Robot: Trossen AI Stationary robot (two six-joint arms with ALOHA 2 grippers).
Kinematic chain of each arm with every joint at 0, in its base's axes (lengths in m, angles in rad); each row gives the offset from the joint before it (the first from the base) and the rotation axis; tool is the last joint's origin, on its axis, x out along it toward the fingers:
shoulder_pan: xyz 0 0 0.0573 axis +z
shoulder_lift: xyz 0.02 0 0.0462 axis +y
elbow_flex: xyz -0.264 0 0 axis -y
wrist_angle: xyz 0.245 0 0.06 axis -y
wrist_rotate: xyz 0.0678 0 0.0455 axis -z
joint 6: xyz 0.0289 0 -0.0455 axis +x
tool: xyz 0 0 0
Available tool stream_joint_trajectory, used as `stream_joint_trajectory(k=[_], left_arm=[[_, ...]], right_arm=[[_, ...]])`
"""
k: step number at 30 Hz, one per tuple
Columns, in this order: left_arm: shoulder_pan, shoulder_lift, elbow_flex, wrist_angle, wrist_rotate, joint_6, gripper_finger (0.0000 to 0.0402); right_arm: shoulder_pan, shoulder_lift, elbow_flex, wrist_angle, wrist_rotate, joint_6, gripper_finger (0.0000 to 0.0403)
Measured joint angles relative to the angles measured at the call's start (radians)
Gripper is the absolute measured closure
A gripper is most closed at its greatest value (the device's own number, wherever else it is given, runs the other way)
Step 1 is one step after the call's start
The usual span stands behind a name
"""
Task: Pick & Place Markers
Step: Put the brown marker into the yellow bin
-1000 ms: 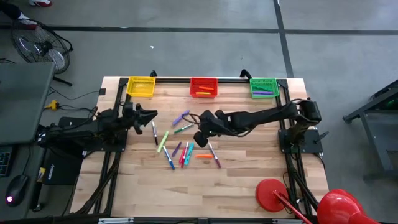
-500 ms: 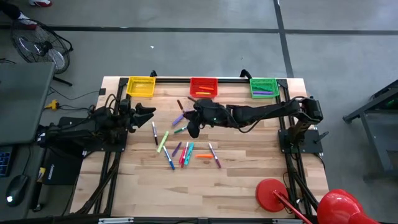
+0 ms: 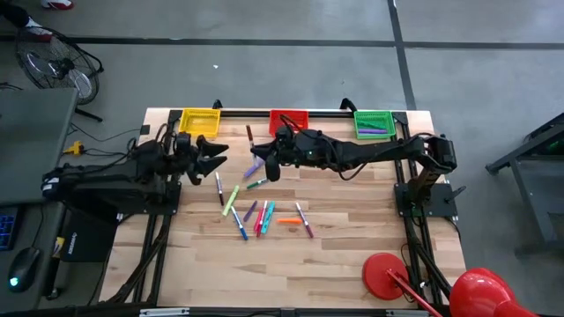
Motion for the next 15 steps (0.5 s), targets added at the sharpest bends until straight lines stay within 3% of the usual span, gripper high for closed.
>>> stream_joint_trajectory(k=[15], left_arm=[[0.000,0.383,0.240,0.005,0.059,0.132,0.0140]], right_arm=[[0.002,0.000,0.000,-0.004,-0.042,-0.023,0.0386]])
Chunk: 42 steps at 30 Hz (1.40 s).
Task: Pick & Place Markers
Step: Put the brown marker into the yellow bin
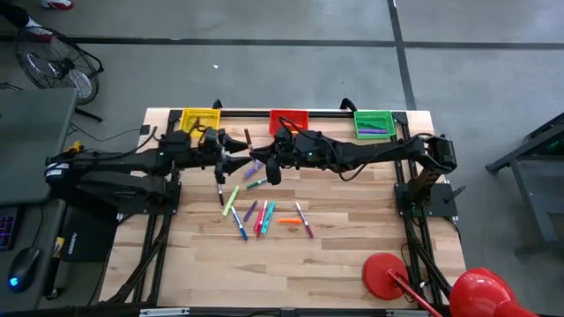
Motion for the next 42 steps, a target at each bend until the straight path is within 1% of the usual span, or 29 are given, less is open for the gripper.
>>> stream_joint_trajectory(k=[4,7,11,14,16,19,22,30,31,36,42], left_arm=[[0.000,0.083,0.048,0.064,0.000,0.013,0.0140],[0.000,0.121,0.070,0.078,0.000,0.014,0.0140],[0.000,0.142,0.090,0.084,-0.005,0.014,0.0140],[0.000,0.142,0.090,0.086,-0.032,0.014,0.0147],[0.000,0.142,0.090,0.084,-0.036,0.014,0.0163],[0.000,0.142,0.090,0.077,-0.033,0.014,0.0199],[0.000,0.142,0.090,0.076,-0.009,0.012,0.0244],[0.000,0.141,0.090,0.043,-0.006,-0.009,0.0372],[0.000,0.142,0.090,0.042,-0.004,-0.010,0.0380],[0.000,0.142,0.090,0.041,-0.003,-0.006,0.0376],[0.000,0.142,0.090,0.041,0.011,-0.004,0.0380]], right_arm=[[0.000,0.000,0.000,-0.006,-0.006,-0.002,0.0386],[0.000,0.000,0.000,-0.026,-0.013,-0.002,0.0386],[0.002,0.000,0.000,-0.034,-0.024,-0.002,0.0386],[0.005,0.000,0.000,-0.034,-0.025,-0.003,0.0386],[0.005,0.000,0.000,-0.035,-0.025,-0.003,0.0386],[0.005,0.000,0.000,-0.035,-0.031,-0.003,0.0386],[0.005,0.000,0.000,-0.035,-0.036,-0.010,0.0386],[0.005,0.001,0.000,-0.036,-0.047,-0.031,0.0386],[0.005,0.001,0.000,-0.036,-0.048,-0.037,0.0387],[0.005,0.001,0.000,-0.037,-0.048,-0.038,0.0388],[0.005,0.001,0.000,-0.037,-0.049,-0.032,0.0385]])
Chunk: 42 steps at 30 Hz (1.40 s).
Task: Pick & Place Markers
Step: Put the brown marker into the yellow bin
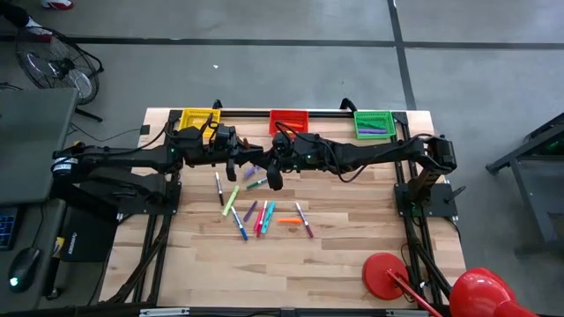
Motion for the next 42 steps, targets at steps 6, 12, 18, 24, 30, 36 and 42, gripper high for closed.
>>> stream_joint_trajectory(k=[6,12,18,24,30,36,42], left_arm=[[0.000,0.000,-0.001,-0.001,0.003,0.014,0.0380],[0.000,0.000,-0.001,-0.001,0.002,0.010,0.0380],[0.000,-0.009,-0.001,-0.010,-0.026,0.030,0.0380],[0.049,-0.047,-0.001,-0.092,-0.025,0.047,0.0380],[0.192,-0.084,-0.001,-0.216,0.041,0.031,0.0380],[0.383,-0.093,-0.001,-0.375,0.134,0.026,0.0380],[0.534,-0.092,-0.001,-0.435,0.120,-0.072,0.0380]], right_arm=[[-0.001,0.000,0.000,0.000,0.002,0.019,0.0306],[-0.011,-0.011,0.000,-0.022,-0.055,0.016,0.0249],[-0.025,-0.060,0.000,-0.160,-0.039,0.007,0.0228],[-0.032,-0.130,0.000,-0.399,0.020,-0.013,0.0227],[-0.028,-0.177,0.000,-0.649,0.037,0.011,0.0226],[0.007,-0.183,0.000,-0.784,0.094,0.015,0.0226],[0.032,-0.182,0.000,-0.832,0.178,0.038,0.0227]])
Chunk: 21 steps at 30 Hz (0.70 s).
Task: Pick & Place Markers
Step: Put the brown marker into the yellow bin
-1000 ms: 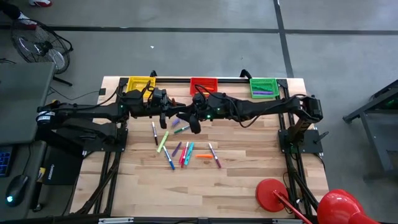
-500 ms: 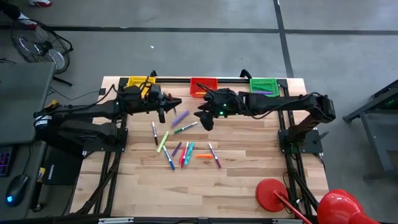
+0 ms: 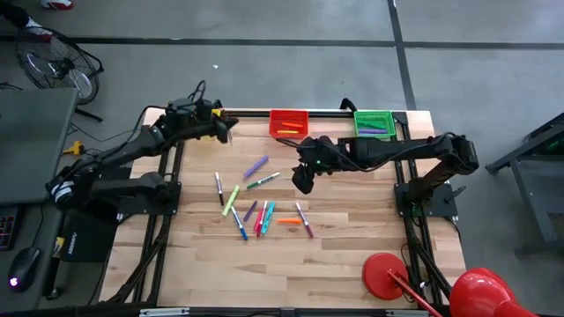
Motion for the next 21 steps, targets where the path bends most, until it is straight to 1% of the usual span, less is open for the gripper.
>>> stream_joint_trajectory(k=[3,7,10,14,21], left_arm=[[0.062,0.001,0.000,-0.012,-0.038,-0.032,0.0380],[0.155,0.001,0.000,-0.049,-0.067,-0.063,0.0380],[0.226,0.001,0.000,-0.068,-0.093,-0.155,0.0380],[0.298,0.016,0.000,-0.073,-0.155,-0.295,0.0380],[0.343,0.093,0.000,-0.083,-0.267,-0.527,0.0380]], right_arm=[[0.005,0.000,0.000,-0.002,0.033,0.000,0.0226],[0.005,0.000,0.000,-0.002,0.040,0.000,0.0226],[0.004,0.000,0.000,-0.002,0.041,0.000,0.0226],[0.002,0.000,0.000,-0.002,0.077,0.001,0.0226],[0.002,0.000,0.000,-0.002,0.111,0.015,0.0228]])
